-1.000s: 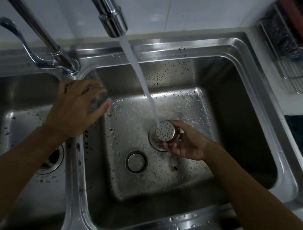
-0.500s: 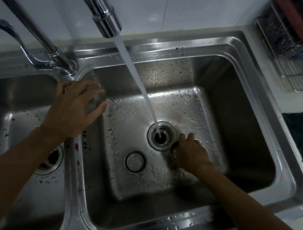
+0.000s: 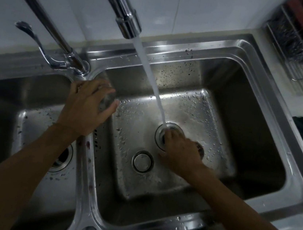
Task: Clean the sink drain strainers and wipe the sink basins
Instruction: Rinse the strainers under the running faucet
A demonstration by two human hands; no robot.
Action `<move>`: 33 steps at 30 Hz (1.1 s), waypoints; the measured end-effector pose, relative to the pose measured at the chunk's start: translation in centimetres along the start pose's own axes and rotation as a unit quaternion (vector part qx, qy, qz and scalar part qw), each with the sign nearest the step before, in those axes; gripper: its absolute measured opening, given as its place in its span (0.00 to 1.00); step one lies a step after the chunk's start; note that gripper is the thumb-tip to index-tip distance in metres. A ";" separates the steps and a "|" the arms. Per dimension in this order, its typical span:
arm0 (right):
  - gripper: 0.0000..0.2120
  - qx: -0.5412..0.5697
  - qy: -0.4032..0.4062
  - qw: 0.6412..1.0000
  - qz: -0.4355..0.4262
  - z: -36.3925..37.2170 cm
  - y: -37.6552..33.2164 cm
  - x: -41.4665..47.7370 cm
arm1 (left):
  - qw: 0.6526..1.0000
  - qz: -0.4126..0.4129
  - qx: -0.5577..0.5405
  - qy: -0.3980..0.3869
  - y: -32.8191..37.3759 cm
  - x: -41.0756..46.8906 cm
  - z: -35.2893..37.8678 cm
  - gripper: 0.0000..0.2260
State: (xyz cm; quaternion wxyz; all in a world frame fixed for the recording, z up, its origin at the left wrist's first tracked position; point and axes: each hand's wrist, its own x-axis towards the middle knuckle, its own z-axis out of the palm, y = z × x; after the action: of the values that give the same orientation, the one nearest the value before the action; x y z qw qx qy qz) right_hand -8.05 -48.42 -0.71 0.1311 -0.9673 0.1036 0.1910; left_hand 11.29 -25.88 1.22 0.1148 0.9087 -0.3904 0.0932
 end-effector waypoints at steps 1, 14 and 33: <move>0.30 0.042 0.006 0.998 -0.038 -0.2 -1.6 0.2 | 1.000 -0.004 -0.002 0.004 0.2 0.0 -0.3 0.22; 0.18 0.856 -0.018 0.517 0.008 -11.5 -20.0 8.6 | 0.955 -0.026 0.067 0.289 -4.5 3.2 -9.7 0.10; 0.31 0.906 -0.008 0.422 0.023 -11.2 -21.0 8.6 | 0.981 -0.152 0.092 0.084 -6.2 1.3 -11.6 0.18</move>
State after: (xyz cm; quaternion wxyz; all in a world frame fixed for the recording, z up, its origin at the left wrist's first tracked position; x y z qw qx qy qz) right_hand 8.87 -33.18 10.34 0.9283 -0.2856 0.2381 -0.0026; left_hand 15.80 -19.32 11.75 0.0760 0.9529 -0.2269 0.1865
